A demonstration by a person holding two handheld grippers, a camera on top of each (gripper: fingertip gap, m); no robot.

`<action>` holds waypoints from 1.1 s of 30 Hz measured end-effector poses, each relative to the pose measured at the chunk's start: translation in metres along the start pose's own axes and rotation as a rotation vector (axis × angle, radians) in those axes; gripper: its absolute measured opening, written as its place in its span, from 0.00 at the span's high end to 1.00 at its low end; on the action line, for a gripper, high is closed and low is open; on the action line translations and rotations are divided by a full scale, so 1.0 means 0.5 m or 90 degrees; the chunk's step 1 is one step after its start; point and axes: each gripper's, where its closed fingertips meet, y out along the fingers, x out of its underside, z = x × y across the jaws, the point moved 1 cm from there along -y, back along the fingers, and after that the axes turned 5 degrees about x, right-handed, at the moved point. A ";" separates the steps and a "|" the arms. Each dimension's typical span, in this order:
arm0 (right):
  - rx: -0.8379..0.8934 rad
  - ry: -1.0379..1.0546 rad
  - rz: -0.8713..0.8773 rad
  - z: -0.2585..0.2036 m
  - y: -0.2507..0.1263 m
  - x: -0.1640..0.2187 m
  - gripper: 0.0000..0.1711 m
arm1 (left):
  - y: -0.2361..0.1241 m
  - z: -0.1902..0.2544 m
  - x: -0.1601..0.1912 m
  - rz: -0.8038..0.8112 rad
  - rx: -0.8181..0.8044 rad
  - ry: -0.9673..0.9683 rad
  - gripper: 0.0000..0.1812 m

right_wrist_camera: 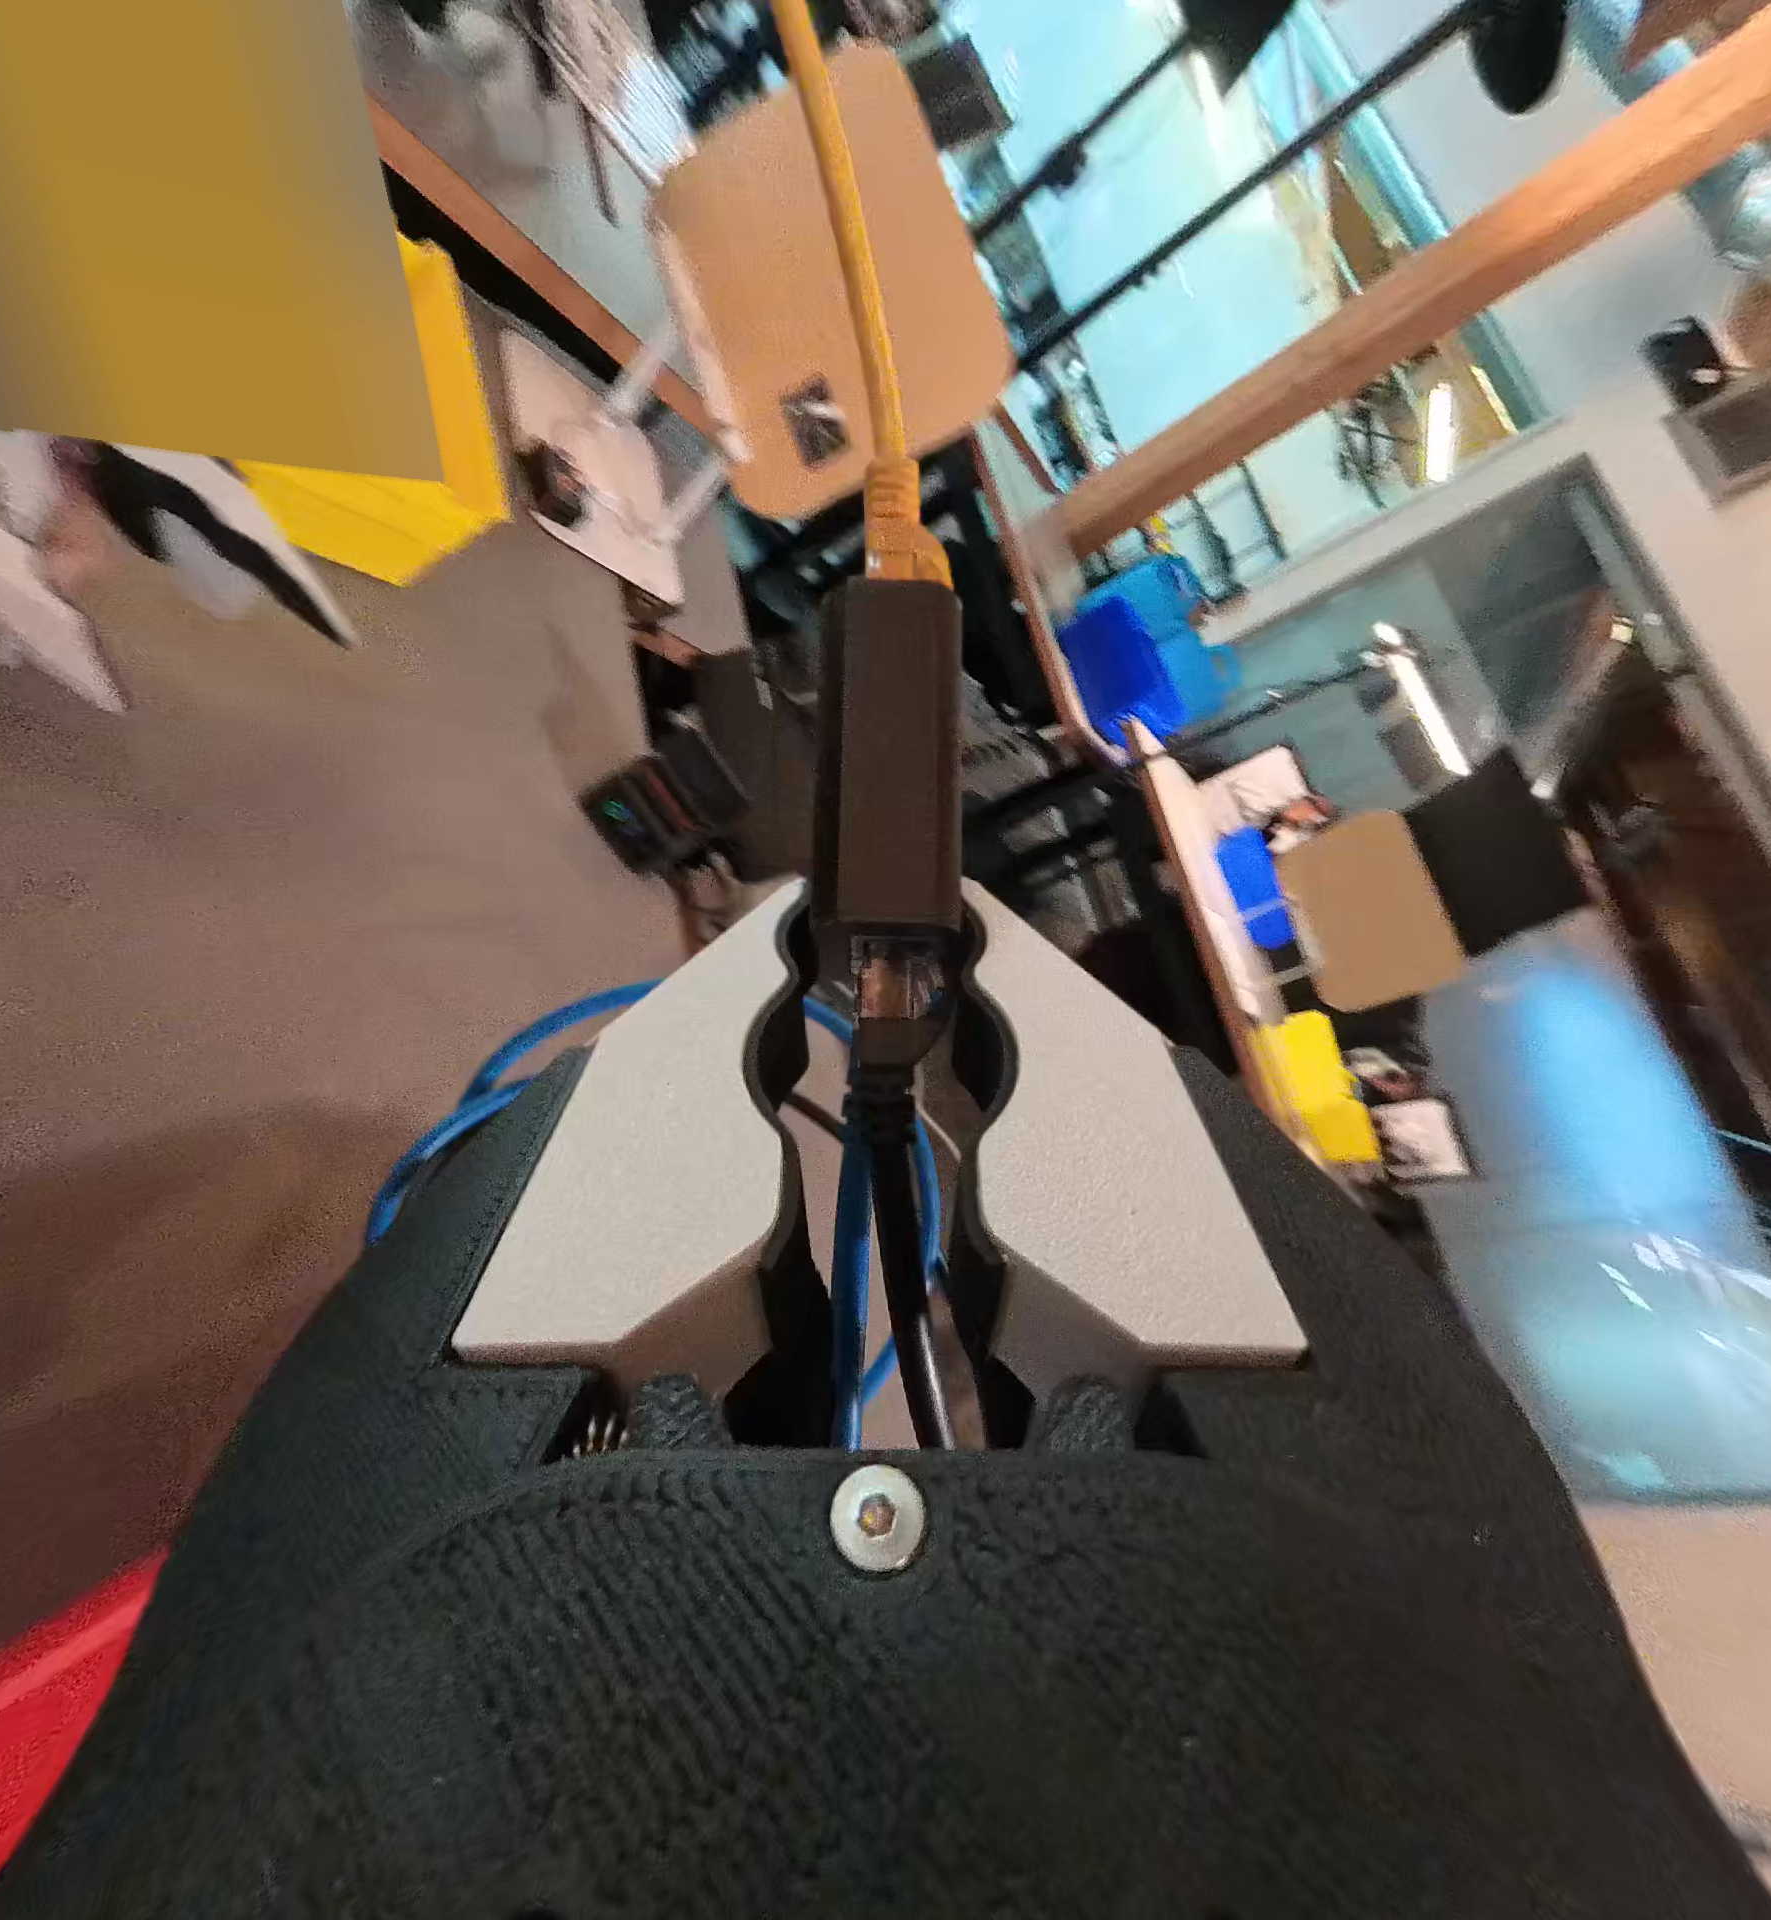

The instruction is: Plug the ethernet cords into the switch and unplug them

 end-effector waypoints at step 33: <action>-0.303 0.409 -0.616 -0.277 -0.045 0.725 0.86 | 0.026 0.012 0.079 -0.087 0.021 -0.073 0.60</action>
